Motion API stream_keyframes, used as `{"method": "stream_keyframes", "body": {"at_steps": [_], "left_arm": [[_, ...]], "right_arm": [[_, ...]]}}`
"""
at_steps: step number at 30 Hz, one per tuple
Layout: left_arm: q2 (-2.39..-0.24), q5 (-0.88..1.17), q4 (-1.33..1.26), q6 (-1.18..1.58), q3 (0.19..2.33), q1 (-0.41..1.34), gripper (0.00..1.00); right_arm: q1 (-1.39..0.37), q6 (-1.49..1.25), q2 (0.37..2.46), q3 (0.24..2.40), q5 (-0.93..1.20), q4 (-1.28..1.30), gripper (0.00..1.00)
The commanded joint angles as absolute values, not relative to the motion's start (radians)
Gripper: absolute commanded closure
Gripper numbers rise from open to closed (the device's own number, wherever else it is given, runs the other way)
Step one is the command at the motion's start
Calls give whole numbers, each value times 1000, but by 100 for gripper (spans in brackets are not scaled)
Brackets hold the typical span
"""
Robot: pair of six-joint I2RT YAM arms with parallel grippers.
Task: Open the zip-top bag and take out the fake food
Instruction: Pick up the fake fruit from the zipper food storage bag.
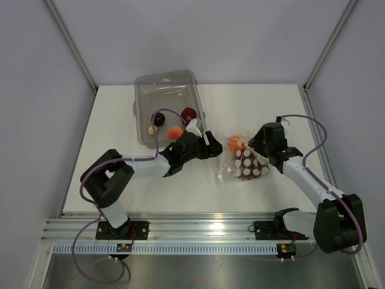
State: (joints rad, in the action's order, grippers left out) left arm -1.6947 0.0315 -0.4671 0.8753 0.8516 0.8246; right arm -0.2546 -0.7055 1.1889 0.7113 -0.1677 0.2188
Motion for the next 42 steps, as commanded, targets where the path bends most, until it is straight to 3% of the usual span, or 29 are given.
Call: {"method": "stream_keyframes", "body": {"at_steps": [1, 21, 42], "left_arm": [[-1717, 55, -551, 945, 859, 830, 26], [-1861, 55, -658, 1222, 870, 873, 29], [-1919, -123, -486, 1109, 1028, 873, 24]], "right_arm": [[-262, -701, 1186, 784, -204, 219, 49], [-261, -611, 1552, 1035, -146, 155, 50], [-261, -563, 1740, 1103, -5, 127, 51]]}}
